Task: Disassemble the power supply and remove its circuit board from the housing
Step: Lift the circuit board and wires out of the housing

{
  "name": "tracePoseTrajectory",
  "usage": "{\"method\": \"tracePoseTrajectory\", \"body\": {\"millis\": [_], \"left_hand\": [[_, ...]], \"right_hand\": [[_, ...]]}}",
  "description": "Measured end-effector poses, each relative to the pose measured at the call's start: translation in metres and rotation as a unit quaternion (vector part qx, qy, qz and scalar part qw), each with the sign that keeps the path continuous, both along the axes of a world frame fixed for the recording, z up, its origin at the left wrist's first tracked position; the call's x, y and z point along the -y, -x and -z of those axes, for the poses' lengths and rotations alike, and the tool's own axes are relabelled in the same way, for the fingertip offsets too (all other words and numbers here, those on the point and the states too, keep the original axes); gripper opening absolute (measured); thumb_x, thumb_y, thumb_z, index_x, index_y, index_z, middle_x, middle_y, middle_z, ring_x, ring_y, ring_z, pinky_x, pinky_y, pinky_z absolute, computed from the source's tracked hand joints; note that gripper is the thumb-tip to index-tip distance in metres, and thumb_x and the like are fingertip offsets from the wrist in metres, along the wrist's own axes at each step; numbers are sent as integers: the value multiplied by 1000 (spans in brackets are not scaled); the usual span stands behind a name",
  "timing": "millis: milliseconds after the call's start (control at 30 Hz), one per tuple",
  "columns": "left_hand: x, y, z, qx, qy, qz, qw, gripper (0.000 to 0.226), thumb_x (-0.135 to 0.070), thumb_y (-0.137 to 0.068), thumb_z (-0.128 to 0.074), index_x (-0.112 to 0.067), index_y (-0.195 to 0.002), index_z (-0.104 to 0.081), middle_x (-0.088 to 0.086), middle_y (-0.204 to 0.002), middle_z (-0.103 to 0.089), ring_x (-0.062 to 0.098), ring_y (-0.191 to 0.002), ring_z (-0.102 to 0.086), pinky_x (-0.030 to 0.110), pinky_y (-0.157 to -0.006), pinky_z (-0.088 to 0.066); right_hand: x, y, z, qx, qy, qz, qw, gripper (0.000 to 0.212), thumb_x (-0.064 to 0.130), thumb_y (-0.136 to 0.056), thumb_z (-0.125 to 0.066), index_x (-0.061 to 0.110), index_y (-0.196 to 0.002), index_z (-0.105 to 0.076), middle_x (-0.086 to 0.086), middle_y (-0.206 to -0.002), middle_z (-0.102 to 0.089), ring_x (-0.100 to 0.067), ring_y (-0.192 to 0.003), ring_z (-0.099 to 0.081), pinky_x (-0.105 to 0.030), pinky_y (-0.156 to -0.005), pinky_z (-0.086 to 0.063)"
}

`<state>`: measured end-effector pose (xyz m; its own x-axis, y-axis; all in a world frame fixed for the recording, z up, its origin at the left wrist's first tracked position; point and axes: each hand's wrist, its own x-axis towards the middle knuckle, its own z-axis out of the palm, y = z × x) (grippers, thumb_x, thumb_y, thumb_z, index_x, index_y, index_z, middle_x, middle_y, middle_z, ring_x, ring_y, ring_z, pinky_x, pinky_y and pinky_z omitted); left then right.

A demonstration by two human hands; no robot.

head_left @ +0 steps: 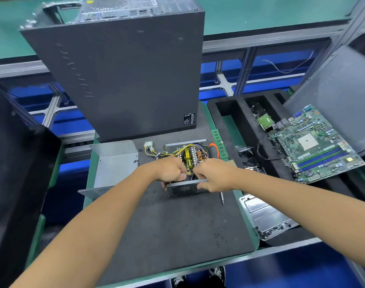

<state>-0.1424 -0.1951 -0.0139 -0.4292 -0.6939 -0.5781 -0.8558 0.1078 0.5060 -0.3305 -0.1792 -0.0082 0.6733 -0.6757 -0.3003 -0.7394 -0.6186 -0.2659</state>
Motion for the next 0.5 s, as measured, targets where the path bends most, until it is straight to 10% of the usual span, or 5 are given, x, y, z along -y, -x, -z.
{"method": "tracePoseTrajectory", "body": {"millis": [500], "left_hand": [[0,20,-26,33,123,90,988,9,-18,-76,-71,-14,-81,-64,0,-78,-64,19,-73,-55,29,-59,-43]], "right_hand": [[-10,-2,4,-1,51,12,999,32,39,-85,-65,18,-78,-43,-5,-89,-62,-27,-82,-58,-31,-60,-33]]}}
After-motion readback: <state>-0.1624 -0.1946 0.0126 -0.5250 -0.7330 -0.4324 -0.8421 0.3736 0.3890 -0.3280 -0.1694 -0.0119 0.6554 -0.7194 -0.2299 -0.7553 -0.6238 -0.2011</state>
